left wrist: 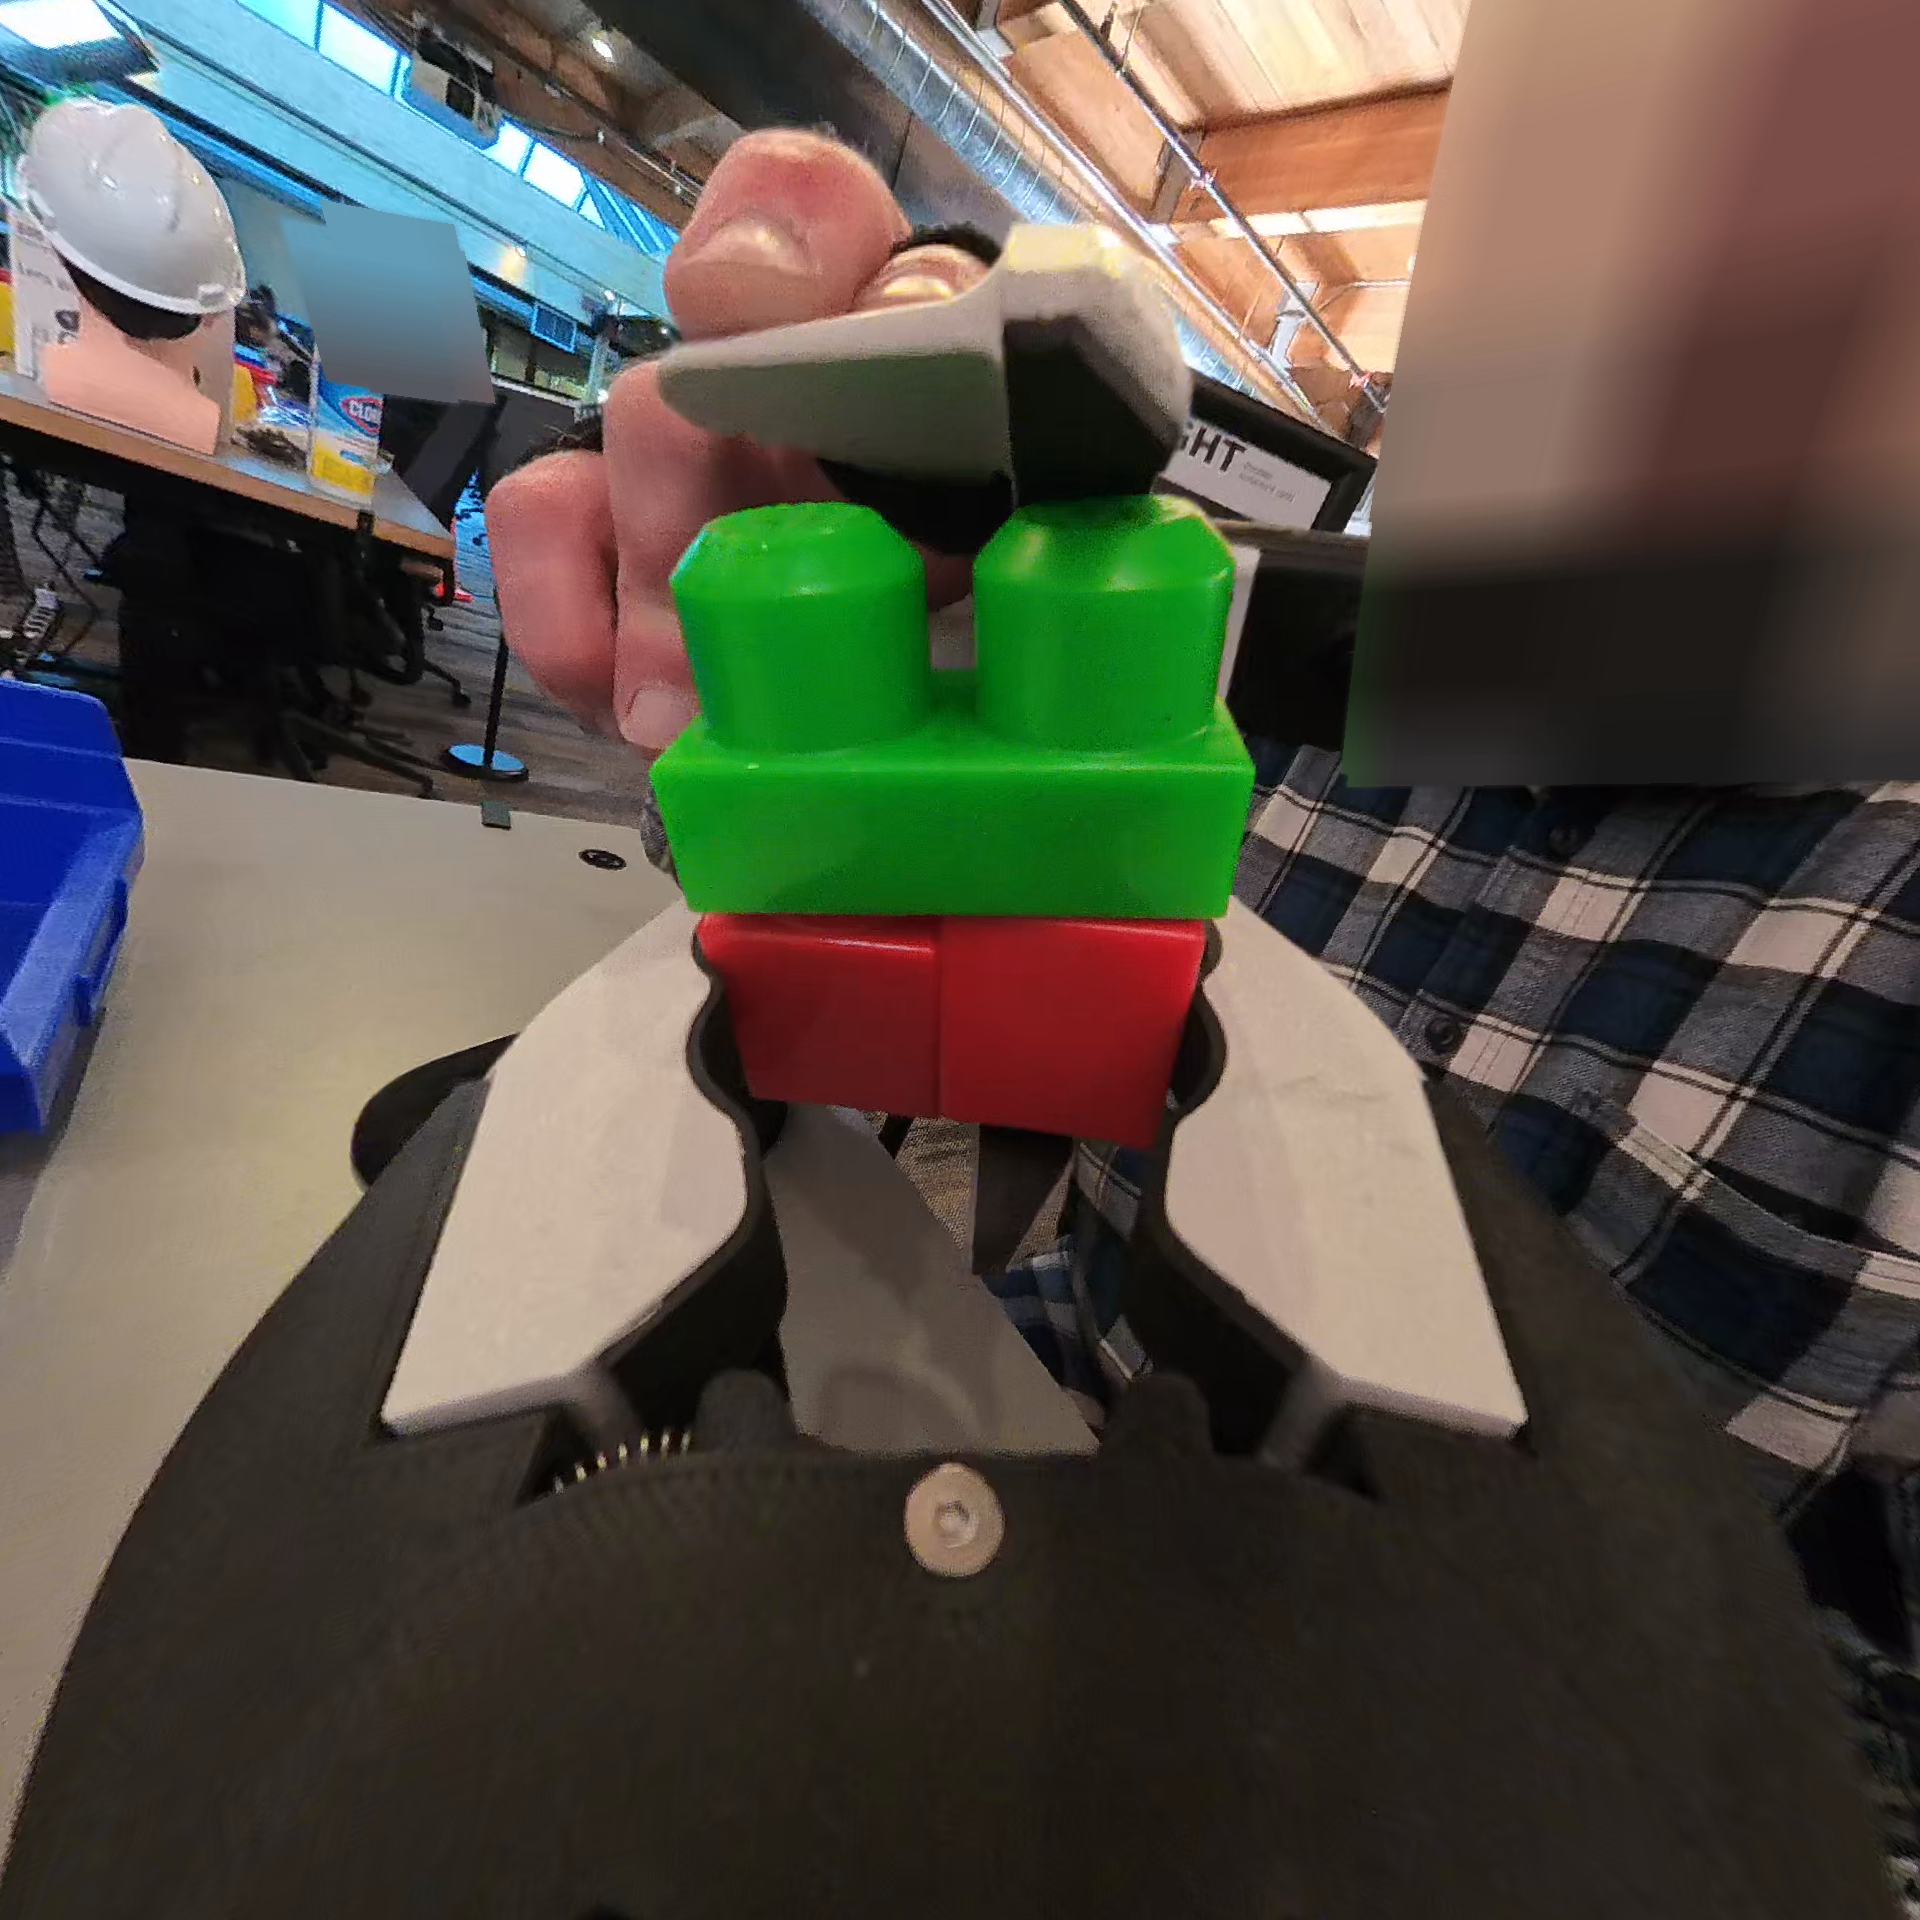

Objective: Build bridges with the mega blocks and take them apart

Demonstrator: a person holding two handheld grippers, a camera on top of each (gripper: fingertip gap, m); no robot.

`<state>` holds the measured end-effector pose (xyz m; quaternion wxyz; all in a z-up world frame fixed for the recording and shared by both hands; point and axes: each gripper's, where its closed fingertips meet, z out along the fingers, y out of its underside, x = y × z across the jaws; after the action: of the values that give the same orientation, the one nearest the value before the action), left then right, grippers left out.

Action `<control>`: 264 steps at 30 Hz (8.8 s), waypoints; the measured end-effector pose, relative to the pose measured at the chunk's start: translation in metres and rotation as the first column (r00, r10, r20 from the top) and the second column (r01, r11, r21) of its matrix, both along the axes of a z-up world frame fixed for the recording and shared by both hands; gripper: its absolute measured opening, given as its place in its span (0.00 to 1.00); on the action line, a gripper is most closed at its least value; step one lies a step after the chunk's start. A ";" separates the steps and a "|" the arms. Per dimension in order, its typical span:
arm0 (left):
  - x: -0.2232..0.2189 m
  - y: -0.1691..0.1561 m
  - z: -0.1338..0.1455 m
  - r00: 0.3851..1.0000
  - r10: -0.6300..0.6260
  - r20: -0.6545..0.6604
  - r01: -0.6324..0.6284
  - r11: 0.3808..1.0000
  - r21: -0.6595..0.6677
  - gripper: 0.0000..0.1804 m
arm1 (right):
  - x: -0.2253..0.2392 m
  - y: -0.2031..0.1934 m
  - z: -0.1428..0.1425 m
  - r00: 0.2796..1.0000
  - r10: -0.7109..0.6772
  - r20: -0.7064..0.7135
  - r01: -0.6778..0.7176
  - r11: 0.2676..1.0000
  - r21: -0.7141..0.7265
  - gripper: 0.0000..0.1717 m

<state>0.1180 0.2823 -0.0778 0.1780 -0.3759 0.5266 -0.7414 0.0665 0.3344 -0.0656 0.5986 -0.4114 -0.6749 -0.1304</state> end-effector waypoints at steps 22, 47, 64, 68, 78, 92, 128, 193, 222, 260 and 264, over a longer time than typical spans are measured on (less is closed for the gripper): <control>-0.017 0.004 0.012 0.989 -0.049 0.142 0.054 0.998 -0.032 0.44 | 0.015 0.011 -0.006 0.995 -0.053 0.079 0.060 0.994 -0.096 0.61; -0.013 -0.010 -0.004 0.983 -0.175 0.058 0.170 0.981 0.088 0.44 | 0.005 -0.010 -0.013 0.990 0.075 0.117 -0.044 0.969 -0.245 0.57; -0.012 0.010 -0.006 0.999 -0.020 0.047 0.012 0.986 0.163 0.44 | 0.015 -0.003 -0.003 0.999 0.008 0.051 0.005 0.967 -0.255 0.57; -0.018 0.024 0.004 0.983 0.150 0.104 -0.173 0.949 0.263 0.44 | 0.033 -0.003 0.005 0.995 -0.008 -0.101 -0.029 0.933 -0.359 0.53; -0.019 -0.013 -0.023 0.971 -0.052 -0.235 0.144 0.908 0.393 0.44 | -0.007 -0.028 -0.010 0.978 0.155 0.137 -0.122 0.968 -0.221 0.76; -0.012 -0.011 -0.024 0.966 -0.032 -0.258 0.148 0.884 0.443 0.44 | -0.011 -0.022 -0.013 0.976 0.072 0.204 -0.044 0.990 -0.137 0.60; -0.013 0.035 0.029 0.849 0.468 0.246 -0.511 0.608 0.608 0.44 | 0.012 -0.021 0.013 0.915 -0.065 -0.399 -0.270 0.636 -0.723 0.46; -0.014 0.053 0.053 0.725 0.543 0.424 -0.671 0.694 0.260 0.43 | 0.036 -0.004 0.011 0.812 -0.250 -0.527 -0.296 0.601 -0.742 0.36; 0.010 0.060 0.065 0.651 0.654 0.385 -0.673 0.262 0.691 0.38 | 0.070 0.006 0.052 0.575 -0.258 -0.777 -0.635 0.459 -0.622 0.22; 0.009 0.055 0.077 0.708 0.592 0.385 -0.629 0.777 -0.039 0.20 | 0.071 0.004 0.054 0.694 -0.237 -0.680 -0.457 0.586 -0.670 0.20; 0.010 0.056 0.074 0.733 0.587 0.345 -0.626 0.780 0.005 0.21 | 0.075 0.005 0.052 0.733 -0.216 -0.645 -0.432 0.586 -0.686 0.20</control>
<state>0.1282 0.3385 -0.0042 0.5167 -0.3885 0.3820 -0.6604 0.1412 0.3390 -0.0134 0.5537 -0.6069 -0.4204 0.3851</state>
